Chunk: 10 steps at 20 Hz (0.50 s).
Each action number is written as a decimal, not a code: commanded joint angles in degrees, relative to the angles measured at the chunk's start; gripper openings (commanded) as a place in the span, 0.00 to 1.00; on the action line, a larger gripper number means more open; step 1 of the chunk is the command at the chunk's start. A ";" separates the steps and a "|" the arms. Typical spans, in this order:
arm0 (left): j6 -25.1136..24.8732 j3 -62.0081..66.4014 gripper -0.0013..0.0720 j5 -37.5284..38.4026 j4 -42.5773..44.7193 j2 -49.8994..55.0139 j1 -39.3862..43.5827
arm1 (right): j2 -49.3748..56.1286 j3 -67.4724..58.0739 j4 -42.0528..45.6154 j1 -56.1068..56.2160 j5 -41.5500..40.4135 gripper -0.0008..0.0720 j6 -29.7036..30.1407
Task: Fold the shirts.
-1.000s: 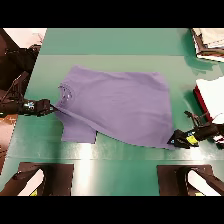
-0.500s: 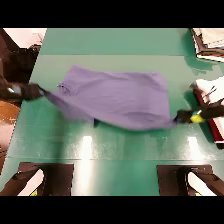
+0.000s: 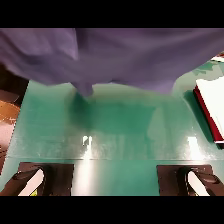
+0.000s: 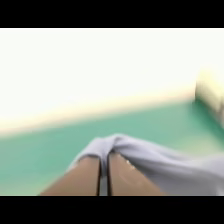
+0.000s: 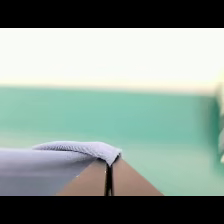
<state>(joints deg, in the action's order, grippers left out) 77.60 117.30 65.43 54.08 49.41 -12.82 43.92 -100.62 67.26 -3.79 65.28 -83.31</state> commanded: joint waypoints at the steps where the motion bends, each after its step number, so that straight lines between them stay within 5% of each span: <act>1: 0.13 10.62 0.06 -6.69 -3.80 -1.03 -0.02 | -2.05 -11.26 0.31 -5.40 -1.55 0.03 -0.15; 7: 0.20 14.38 0.06 -6.93 -7.96 -1.75 -0.02 | 0.92 -21.62 0.15 -15.87 11.61 0.02 -0.15; 10: 0.46 4.63 0.06 -3.61 -7.85 -1.73 -0.02 | 5.18 -18.16 -4.48 -16.35 18.97 0.03 -0.15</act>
<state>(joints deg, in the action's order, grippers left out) 77.84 127.26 59.40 46.46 47.72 -12.82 46.09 -119.42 66.37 -18.37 76.66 -83.44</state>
